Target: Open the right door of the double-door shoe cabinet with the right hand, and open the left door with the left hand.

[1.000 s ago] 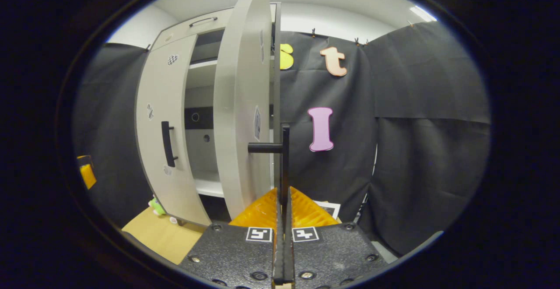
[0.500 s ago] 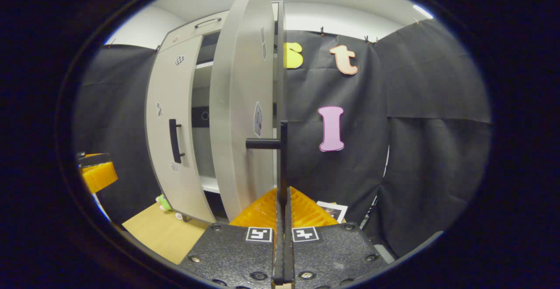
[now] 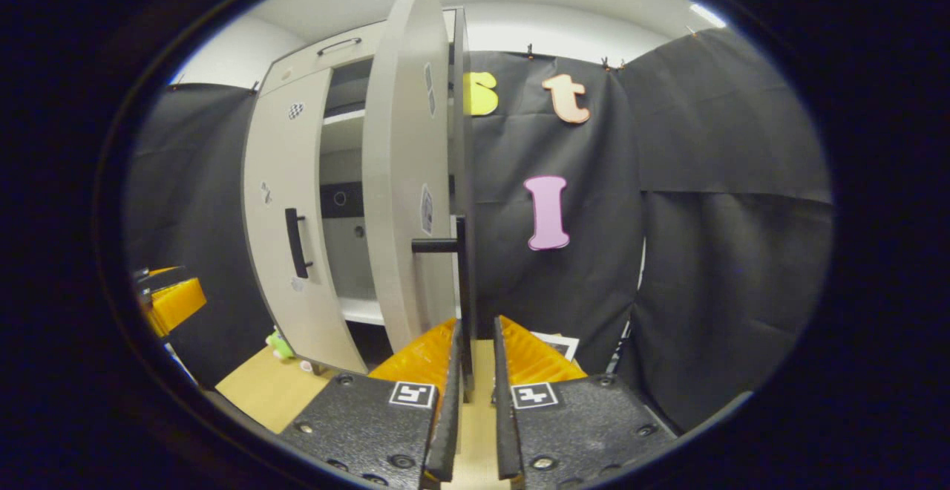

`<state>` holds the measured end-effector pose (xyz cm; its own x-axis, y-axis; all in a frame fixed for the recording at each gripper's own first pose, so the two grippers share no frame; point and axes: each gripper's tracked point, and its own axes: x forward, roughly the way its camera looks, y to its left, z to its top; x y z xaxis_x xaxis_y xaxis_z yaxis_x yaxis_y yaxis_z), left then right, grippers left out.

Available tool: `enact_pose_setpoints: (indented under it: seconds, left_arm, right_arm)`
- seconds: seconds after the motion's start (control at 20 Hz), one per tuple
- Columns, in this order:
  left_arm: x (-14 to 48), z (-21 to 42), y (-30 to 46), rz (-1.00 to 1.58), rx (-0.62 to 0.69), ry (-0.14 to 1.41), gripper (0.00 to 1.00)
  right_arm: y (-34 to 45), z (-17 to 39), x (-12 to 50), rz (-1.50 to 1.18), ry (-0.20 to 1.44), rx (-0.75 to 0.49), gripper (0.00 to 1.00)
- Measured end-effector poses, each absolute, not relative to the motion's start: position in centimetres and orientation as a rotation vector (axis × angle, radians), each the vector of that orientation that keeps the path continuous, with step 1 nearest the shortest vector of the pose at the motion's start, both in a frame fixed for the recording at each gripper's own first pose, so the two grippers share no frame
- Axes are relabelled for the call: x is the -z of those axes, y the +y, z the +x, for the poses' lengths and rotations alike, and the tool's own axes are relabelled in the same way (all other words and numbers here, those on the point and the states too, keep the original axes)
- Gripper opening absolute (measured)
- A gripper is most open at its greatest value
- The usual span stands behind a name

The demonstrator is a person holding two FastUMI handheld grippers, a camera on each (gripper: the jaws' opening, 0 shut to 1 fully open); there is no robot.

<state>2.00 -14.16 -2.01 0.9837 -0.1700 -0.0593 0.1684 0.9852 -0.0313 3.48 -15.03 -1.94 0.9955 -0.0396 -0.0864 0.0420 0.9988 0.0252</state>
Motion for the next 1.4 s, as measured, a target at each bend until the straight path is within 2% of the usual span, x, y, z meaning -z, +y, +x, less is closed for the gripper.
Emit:
enact_pose_setpoints:
  seconds: [0.05,0.1,0.25,0.45,0.65,1.4]
  left_arm:
    - [2.1,2.2,-13.5,-0.026,0.162,0.061,0.95]
    - [2.2,2.4,-12.9,-0.026,0.155,0.059,0.95]
    - [2.1,3.4,-10.7,-0.012,0.119,0.041,0.95]
    - [2.7,5.8,-8.6,-0.012,0.08,0.033,0.95]
    - [3.9,8.6,-8.4,-0.03,0.092,0.054,0.95]
    - [4.5,23.5,-10.4,-0.062,0.112,0.023,0.95]
  right_arm:
    - [-14.4,2.5,1.9,0.022,0.081,0.038,0.29]
    - [-13.6,1.2,2.1,0.019,0.083,0.036,0.46]
    - [-10.7,-2.2,2.8,0.026,0.085,0.022,0.82]
    - [-6.2,-5.2,5.5,-0.002,0.091,-0.004,0.87]
    - [-2.6,-6.3,7.5,-0.003,0.133,-0.035,0.88]
    - [-1.5,-4.3,6.1,-0.044,0.144,0.021,0.88]
